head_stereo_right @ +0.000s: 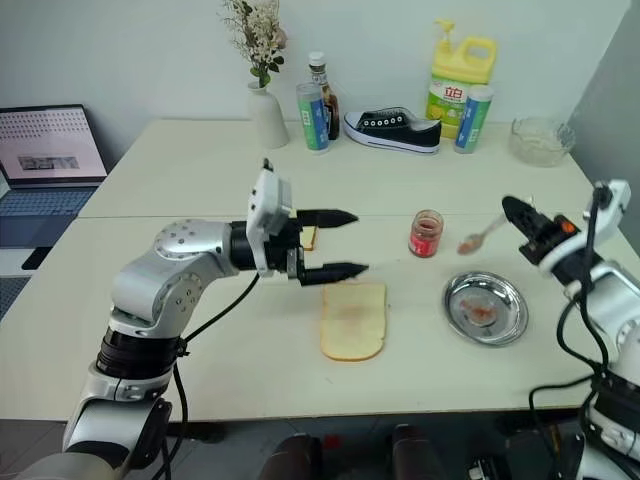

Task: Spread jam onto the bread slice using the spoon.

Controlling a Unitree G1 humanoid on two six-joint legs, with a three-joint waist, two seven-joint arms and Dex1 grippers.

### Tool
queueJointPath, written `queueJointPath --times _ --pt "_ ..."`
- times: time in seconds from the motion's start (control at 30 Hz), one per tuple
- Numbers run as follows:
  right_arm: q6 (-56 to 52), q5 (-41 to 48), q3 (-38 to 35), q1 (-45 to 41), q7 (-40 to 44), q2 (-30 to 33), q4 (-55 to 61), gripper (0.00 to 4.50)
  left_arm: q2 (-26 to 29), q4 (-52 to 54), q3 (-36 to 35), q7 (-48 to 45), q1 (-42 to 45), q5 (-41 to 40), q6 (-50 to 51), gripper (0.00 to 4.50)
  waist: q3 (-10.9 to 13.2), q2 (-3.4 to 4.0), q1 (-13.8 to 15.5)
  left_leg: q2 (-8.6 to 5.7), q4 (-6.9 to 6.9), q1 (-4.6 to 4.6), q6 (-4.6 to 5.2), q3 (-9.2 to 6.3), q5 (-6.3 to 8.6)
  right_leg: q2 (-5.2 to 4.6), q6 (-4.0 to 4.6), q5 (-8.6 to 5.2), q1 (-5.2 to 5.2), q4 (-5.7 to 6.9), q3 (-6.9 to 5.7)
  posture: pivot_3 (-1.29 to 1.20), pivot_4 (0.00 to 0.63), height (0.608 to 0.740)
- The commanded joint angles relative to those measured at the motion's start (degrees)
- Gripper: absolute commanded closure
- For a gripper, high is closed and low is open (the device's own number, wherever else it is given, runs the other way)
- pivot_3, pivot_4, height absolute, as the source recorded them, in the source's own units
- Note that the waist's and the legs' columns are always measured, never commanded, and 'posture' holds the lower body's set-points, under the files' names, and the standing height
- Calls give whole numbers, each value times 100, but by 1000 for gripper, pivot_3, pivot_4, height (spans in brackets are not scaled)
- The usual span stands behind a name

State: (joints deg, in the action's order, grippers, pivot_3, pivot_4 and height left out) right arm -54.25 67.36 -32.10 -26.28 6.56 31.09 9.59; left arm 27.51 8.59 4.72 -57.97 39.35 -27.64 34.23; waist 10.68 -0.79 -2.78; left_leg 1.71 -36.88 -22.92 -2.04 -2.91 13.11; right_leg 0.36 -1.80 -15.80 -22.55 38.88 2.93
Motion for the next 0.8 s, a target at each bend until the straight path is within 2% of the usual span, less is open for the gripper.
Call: queueJointPath --times 0.03,0.33,0.4,0.7,0.8 --pt "533 -522 350 -688 -76 -142 -319 4493 -224 -81 -108 354 104 41 -171 0 1 -1 5 0 0 -4 0 1 0 0 0 0 -3 0 2 0 150 740" --pt "1453 -1833 1148 -1577 540 -469 -1609 4493 -276 155 -17 687 -182 193 -249 0 1 -2 45 -1 13 -27 0 13 0 -2 5 3 -46 9 14 0 150 740" --pt "1560 -2035 1226 -1604 680 -445 -1759 4493 -252 206 -6 718 -220 214 -242 0 1 -2 51 0 10 -51 0 14 -1 -2 25 15 -72 13 16 0 150 740" --pt "2045 -3089 1944 -1443 1394 -449 -1794 4493 -131 389 -28 829 -370 232 -203 0 2 -2 76 0 9 -55 -1 15 0 -2 26 16 -73 9 14 0 150 740" --pt "2506 -3747 2375 -1366 1479 -453 -1773 4493 -83 386 63 842 -425 390 -314 0 1 -2 80 0 8 -55 -1 14 0 -3 26 16 -73 9 14 0 150 740"
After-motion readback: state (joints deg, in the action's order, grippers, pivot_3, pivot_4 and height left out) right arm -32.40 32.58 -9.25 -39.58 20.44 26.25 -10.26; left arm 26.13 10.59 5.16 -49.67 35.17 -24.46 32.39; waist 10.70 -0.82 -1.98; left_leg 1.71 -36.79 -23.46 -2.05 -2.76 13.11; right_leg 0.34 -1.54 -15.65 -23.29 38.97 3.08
